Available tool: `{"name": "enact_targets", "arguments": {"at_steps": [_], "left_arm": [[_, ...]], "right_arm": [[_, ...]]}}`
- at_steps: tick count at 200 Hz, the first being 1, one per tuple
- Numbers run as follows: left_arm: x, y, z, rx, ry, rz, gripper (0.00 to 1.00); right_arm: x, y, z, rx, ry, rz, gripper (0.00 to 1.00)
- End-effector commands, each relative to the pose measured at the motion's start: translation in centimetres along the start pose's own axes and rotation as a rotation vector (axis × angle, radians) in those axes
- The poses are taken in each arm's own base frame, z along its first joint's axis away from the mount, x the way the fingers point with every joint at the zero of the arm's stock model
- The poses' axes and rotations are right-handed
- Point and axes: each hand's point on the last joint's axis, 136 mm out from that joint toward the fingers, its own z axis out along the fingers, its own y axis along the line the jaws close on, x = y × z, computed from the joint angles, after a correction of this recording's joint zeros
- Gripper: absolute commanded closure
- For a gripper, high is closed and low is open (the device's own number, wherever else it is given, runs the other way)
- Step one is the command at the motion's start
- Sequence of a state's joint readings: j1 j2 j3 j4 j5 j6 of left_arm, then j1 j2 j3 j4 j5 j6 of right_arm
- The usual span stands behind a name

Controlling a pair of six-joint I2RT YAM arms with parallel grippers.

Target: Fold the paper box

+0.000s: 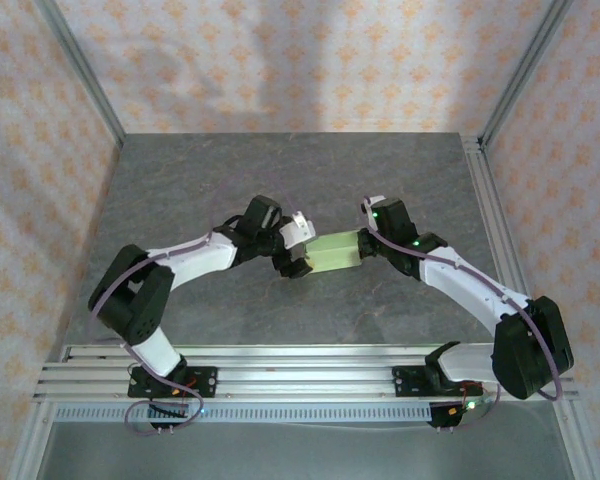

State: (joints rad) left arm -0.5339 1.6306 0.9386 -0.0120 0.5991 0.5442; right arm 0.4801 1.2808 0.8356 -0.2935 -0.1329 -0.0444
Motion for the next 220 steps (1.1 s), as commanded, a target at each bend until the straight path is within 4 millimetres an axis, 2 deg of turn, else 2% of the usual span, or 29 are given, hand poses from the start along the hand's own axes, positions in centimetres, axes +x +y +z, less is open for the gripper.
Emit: {"name": "enact_targets", "arguments": {"at_steps": [1,33,78,106,125,162,186,202,220], "left_arm": [[-1.8,1.9,-1.8,-0.141,-0.084,-0.042,0.02],[-2.3,1.9,-3.7,-0.239,-0.128,-0.113,0.00],[-3.4,2.9,-7.4,-0.394,-0.167,-0.428,0.00],[-4.2,2.9,-8.9,-0.397,-0.204,-0.599,0.00],[-4.4,2.1,-8.6,-0.340,-0.176,-0.658,0.00],[-3.8,1.0,-7.0,-0.284,-0.082,-0.717,0.11],[-4.9,1.7,-6.3,-0.283,-0.085,-0.771,0.14],[-5.8,2.9,-6.3,-0.319,-0.091,-0.836,0.19],[-6.7,3.7,-5.8,-0.332,-0.082,-0.897,0.20]], "right_arm": [[-0.9,-0.3,-0.9,0.024,-0.024,0.013,0.98],[-1.3,-0.3,-1.1,0.030,-0.029,0.026,0.98],[-1.6,-0.5,-1.5,0.042,-0.038,0.042,0.98],[-1.5,-0.6,-1.5,0.046,-0.034,0.042,0.98],[-1.6,-0.5,-1.6,0.045,-0.032,0.050,0.98],[-2.1,-0.6,-1.9,0.050,-0.030,0.053,0.98],[-1.6,-0.7,-1.5,0.058,-0.022,0.043,0.98],[-1.3,-0.8,-1.3,0.059,-0.023,0.042,0.97],[-1.0,-0.8,-0.9,0.059,-0.027,0.044,0.97]]}}
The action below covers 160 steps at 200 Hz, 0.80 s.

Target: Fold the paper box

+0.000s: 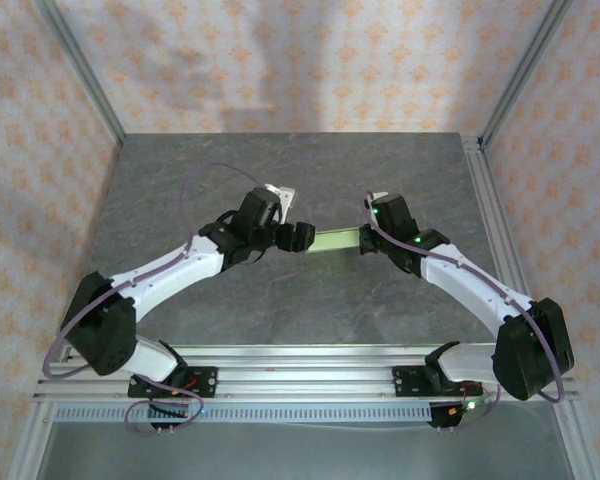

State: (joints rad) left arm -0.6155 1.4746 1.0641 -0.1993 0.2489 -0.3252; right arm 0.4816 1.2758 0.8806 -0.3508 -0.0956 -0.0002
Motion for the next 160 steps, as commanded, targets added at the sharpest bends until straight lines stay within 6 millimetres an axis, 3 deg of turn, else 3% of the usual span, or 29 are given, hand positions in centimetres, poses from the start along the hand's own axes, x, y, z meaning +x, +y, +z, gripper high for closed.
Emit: {"name": "enact_targets", "arguments": {"at_steps": [1,28,72,120,160], "left_arm": [[-2.2,-0.5,-0.1,-0.032,-0.008,-0.115,0.21],[-2.8,-0.5,0.5,-0.043,-0.006,-0.153,0.21],[-3.5,-0.1,-0.2,-0.078,0.007,-0.116,0.22],[-1.9,1.7,-0.6,-0.199,0.142,0.005,0.25],[-1.2,0.9,0.0,-0.171,0.208,-0.045,0.34]], "right_arm": [[-0.2,-0.3,-0.1,0.022,-0.028,0.001,0.97],[-0.1,-0.3,0.4,0.026,-0.011,0.001,0.97],[-1.1,-0.3,0.2,0.046,0.030,-0.008,0.97],[-1.6,-0.3,0.8,0.063,0.063,-0.020,0.97],[-1.3,-0.7,1.8,0.097,0.106,-0.033,0.97]]}}
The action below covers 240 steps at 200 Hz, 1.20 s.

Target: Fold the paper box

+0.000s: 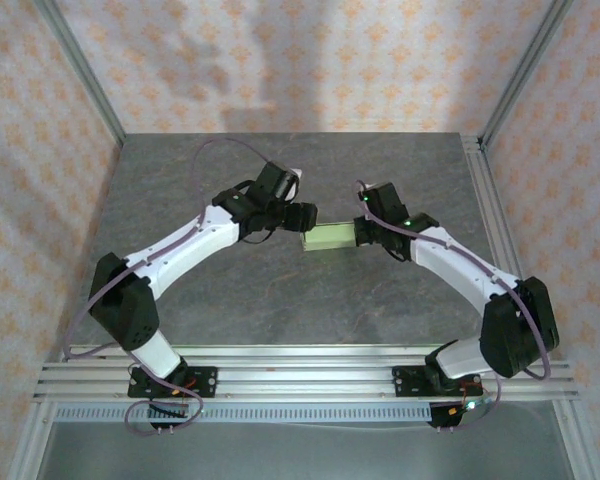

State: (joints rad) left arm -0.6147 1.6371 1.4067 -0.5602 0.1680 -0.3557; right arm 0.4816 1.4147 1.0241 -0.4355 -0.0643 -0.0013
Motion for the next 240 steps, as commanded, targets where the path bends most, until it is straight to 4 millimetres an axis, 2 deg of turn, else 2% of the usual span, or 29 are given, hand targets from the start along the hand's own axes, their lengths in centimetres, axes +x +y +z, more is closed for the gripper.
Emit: {"name": "enact_targets", "arguments": {"at_steps": [1,43,69,105,126,151,213,240], "left_arm": [[1.2,0.5,0.1,-0.025,0.075,-0.005,0.35],[1.6,0.5,1.7,-0.045,0.133,-0.023,0.51],[1.6,1.1,2.5,-0.086,0.145,-0.021,0.51],[0.5,1.8,2.7,-0.151,0.135,0.022,0.51],[0.8,1.7,3.3,-0.145,0.167,0.051,0.58],[1.0,1.6,3.7,-0.141,0.203,0.071,0.59],[1.9,2.4,4.2,-0.167,0.254,0.077,0.57],[1.5,2.0,3.3,-0.135,0.228,0.084,0.36]], "right_arm": [[0.0,-0.5,0.2,0.049,0.035,-0.023,0.97],[-0.3,-0.4,0.6,0.047,0.047,-0.013,0.96],[-0.3,-0.4,0.8,0.046,0.054,-0.012,0.96],[-0.6,-0.5,0.6,0.047,0.052,-0.002,0.97],[-1.0,-0.5,0.3,0.043,0.048,0.001,0.97],[-1.2,-0.6,0.1,0.044,0.047,0.003,0.96],[-1.4,-0.9,0.1,0.052,0.046,0.018,0.96],[-1.5,-1.2,-0.1,0.057,0.043,0.030,0.96]]}}
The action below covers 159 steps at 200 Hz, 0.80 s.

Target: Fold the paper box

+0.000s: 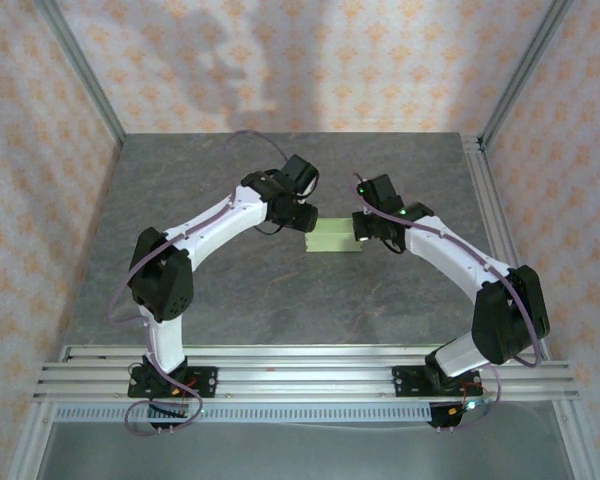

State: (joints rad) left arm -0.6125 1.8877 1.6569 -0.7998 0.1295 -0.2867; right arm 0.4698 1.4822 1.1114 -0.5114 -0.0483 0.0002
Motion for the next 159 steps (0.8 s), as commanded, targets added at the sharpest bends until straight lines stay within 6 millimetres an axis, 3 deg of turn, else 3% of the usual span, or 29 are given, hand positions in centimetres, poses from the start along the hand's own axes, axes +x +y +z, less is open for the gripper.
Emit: {"name": "enact_targets", "arguments": {"at_steps": [1,19,38,86,159], "left_arm": [[0.6,0.7,-1.0,-0.007,0.019,0.011,0.35],[0.2,0.5,-2.1,0.013,-0.014,0.016,0.26],[0.0,0.6,-2.8,0.016,-0.044,0.027,0.25],[1.0,0.5,-2.1,0.028,-0.013,0.047,0.41],[0.3,0.2,-0.3,0.017,0.012,0.058,0.50]], "right_arm": [[-0.8,-0.7,-0.7,0.022,-0.007,0.028,0.96],[-0.9,-0.7,-0.7,0.019,-0.006,0.043,0.96],[-1.2,-0.7,-1.0,0.008,-0.008,0.060,0.96],[-1.2,-0.7,-0.8,0.007,0.022,0.066,0.96],[-0.8,-0.7,0.4,0.004,0.054,0.071,0.96]]}}
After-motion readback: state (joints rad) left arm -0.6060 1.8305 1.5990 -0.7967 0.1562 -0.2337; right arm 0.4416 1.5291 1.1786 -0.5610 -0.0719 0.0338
